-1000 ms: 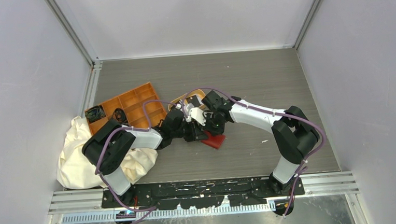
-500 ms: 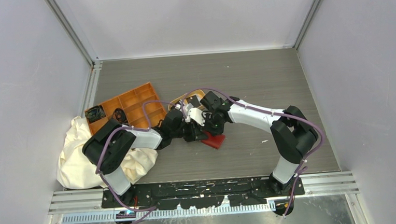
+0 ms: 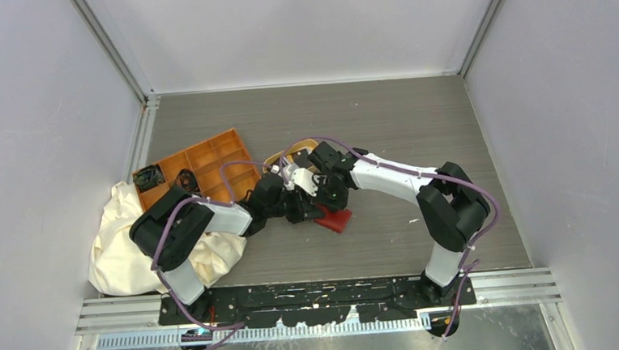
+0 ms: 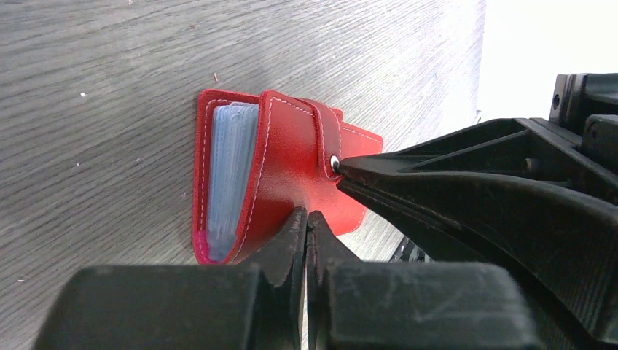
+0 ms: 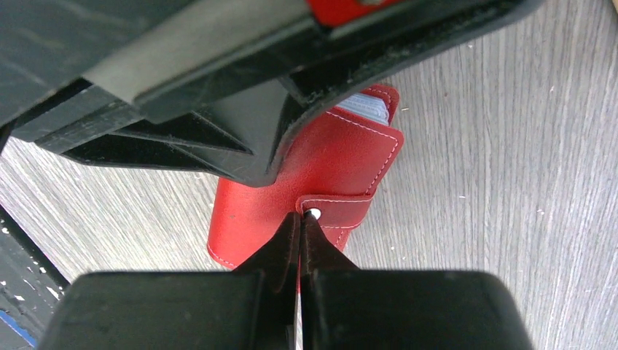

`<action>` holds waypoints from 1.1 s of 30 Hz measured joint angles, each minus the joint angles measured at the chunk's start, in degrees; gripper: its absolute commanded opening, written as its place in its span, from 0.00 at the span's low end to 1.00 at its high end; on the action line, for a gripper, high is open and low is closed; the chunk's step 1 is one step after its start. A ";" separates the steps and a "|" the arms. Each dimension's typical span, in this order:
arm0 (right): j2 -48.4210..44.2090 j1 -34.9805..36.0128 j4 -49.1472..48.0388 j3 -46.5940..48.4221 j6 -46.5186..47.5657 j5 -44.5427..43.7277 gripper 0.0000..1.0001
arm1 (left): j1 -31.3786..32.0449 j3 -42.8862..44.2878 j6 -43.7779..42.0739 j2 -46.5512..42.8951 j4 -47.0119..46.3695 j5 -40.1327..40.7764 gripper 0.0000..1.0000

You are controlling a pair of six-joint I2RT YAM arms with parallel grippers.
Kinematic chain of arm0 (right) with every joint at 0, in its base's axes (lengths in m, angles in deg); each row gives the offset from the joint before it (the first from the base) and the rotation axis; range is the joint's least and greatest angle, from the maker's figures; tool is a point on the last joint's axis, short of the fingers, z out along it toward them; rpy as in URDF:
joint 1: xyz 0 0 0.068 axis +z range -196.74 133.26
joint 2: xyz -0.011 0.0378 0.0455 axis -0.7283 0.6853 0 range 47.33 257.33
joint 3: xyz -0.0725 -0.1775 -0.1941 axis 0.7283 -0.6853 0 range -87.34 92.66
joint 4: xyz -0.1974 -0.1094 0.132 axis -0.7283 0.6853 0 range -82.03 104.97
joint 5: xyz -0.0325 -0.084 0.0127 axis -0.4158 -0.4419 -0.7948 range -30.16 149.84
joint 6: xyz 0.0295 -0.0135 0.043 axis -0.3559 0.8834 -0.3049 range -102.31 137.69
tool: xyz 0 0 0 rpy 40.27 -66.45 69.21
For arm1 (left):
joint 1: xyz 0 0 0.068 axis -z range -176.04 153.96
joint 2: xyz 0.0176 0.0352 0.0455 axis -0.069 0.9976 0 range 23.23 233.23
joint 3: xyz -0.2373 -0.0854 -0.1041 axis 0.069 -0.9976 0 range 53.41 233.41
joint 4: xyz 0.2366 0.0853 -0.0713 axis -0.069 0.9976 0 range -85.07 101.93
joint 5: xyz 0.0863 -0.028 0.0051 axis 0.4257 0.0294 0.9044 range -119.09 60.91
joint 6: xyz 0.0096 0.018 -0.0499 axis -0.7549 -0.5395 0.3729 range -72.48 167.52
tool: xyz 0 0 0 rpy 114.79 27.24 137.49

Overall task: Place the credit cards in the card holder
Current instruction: Close the card holder at the center of the board.

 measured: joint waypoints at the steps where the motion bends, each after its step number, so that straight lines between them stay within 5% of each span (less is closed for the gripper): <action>1: 0.11 0.00 0.24 0.26 -0.26 -0.07 0.01 | -0.04 -0.11 0.17 0.07 -0.22 -0.02 0.00; 33: 5.68 4.26 4.96 5.40 -8.22 -7.41 0.01 | -1.05 -4.46 7.82 1.70 -9.27 -1.01 0.00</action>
